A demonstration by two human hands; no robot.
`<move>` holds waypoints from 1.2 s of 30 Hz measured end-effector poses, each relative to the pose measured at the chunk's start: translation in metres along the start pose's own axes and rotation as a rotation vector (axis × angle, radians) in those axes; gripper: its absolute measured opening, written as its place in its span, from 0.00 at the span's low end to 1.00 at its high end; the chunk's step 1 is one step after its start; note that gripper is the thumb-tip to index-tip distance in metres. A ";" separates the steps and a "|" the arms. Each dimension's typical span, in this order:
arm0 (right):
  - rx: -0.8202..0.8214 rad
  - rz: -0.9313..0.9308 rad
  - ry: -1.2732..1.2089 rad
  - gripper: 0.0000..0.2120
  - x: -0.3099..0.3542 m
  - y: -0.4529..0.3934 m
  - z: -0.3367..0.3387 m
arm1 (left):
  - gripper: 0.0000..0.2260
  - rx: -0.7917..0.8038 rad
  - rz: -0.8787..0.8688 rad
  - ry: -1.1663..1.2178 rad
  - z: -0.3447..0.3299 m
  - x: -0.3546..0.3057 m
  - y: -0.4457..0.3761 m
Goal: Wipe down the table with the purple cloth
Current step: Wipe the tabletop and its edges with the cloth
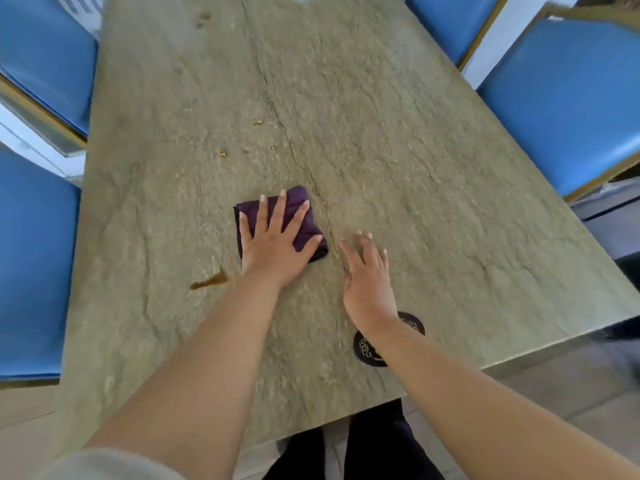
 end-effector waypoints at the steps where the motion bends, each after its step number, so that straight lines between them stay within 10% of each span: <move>1: -0.017 -0.002 -0.023 0.30 0.002 0.005 -0.001 | 0.30 0.007 -0.033 0.002 -0.002 -0.004 0.010; 12: -0.111 -0.086 0.133 0.24 0.028 0.044 -0.026 | 0.30 -0.042 -0.601 -0.109 -0.027 0.063 0.178; 20: -0.104 -0.069 0.225 0.23 0.032 0.041 -0.031 | 0.30 -0.010 -0.056 -0.049 -0.009 0.059 0.093; 32: -0.019 0.075 0.096 0.25 0.068 0.088 -0.039 | 0.30 -0.078 -0.427 -0.125 -0.035 0.098 0.239; 36: 0.011 0.189 0.156 0.24 0.074 0.101 -0.046 | 0.29 -0.058 -0.046 -0.109 -0.019 0.137 0.208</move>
Point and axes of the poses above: each hand's wrist, its own y-axis away from the middle knuckle, its own z-axis out of the back of the hand, x = y × z, the point moved 2 cm from there along -y, towards the middle knuckle, and after that the axes turned 4 degrees about y, right-handed, at the moved point
